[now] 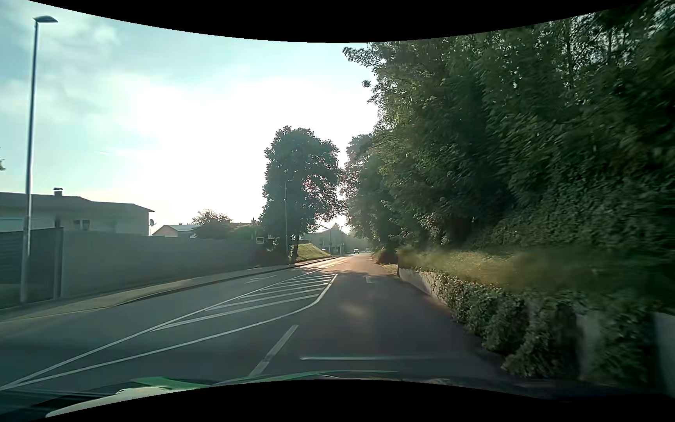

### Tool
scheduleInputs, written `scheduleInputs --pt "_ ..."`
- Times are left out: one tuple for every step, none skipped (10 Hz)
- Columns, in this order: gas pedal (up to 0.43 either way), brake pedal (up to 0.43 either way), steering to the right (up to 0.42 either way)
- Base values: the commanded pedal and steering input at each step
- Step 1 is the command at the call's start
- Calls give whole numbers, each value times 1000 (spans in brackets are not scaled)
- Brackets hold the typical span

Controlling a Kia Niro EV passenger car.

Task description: Follow the waypoints while adhering to traffic rules and regulations

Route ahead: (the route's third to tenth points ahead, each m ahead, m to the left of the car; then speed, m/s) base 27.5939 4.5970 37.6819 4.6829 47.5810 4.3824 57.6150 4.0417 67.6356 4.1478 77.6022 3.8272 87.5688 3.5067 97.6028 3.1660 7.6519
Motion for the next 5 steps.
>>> scheduleInputs --pt "39 0 7" --pt "39 0 6" --pt "39 0 5" --pt "39 0 5" --pt "39 0 4"
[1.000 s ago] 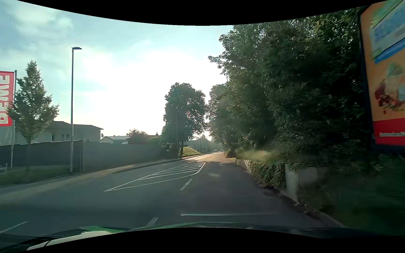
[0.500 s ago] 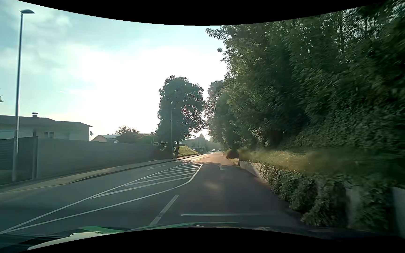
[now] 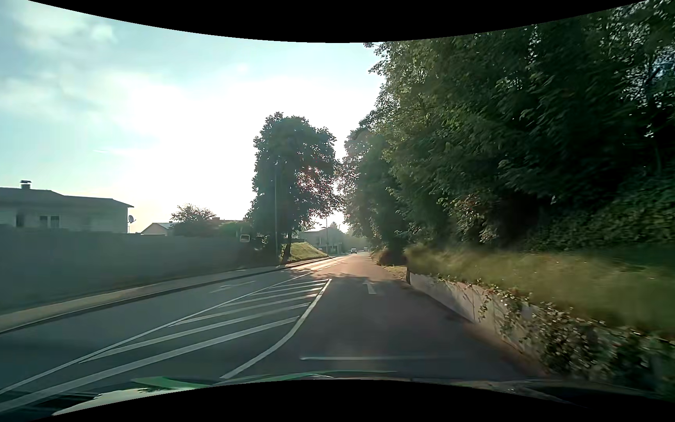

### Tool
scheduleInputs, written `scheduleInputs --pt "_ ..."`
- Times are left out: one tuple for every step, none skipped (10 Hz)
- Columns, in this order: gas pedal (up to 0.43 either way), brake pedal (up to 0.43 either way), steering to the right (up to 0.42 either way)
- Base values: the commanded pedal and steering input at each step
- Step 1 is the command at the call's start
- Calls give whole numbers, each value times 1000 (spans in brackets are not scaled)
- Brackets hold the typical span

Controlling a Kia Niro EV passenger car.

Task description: Follow the waypoints while adhering to traffic rules and regulations

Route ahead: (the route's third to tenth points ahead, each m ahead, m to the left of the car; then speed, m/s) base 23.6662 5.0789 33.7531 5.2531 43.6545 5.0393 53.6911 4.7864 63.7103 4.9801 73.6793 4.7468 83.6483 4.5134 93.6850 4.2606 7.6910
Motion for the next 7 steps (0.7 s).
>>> scheduleInputs --pt "39 0 4" --pt "39 0 3" --pt "39 0 1" --pt "39 0 1" --pt "39 0 0" --pt "39 0 0" --pt "39 0 0"
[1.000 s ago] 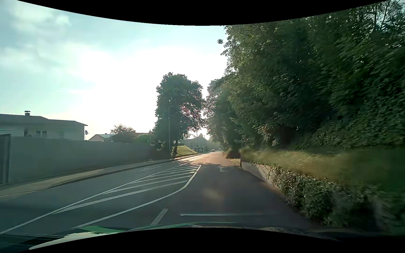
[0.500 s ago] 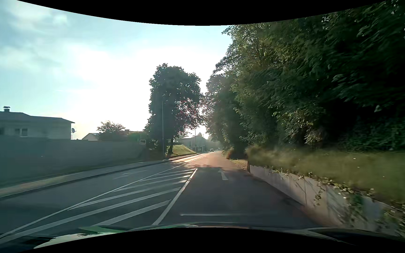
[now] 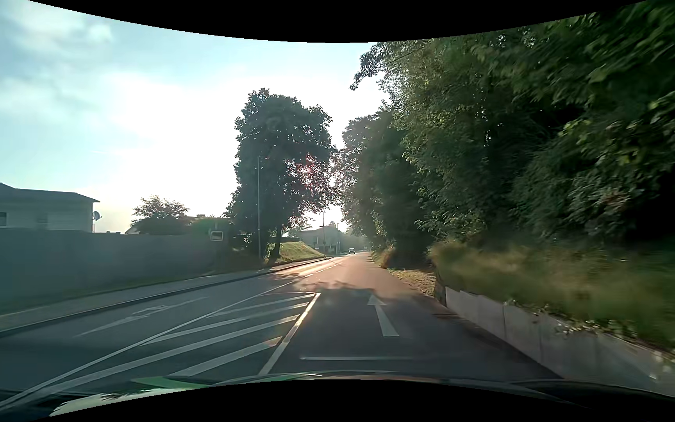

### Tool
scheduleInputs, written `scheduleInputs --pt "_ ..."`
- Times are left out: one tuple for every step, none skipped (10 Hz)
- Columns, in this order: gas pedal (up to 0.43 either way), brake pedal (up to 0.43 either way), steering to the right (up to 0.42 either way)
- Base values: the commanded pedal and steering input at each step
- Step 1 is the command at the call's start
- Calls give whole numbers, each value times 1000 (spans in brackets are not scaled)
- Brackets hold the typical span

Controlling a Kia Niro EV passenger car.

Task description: Follow the waypoints while adhering to traffic rules and regulations

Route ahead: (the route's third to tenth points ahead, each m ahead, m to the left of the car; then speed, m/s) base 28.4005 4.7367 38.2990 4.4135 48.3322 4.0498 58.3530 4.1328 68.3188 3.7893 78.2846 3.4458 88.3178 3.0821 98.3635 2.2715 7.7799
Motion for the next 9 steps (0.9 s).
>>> scheduleInputs --pt "39 0 0" --pt "39 0 0" --pt "39 0 0" --pt "39 0 0" --pt "39 0 0" --pt "39 0 0" --pt "39 0 0" --pt "39 0 0" --pt "39 0 0"
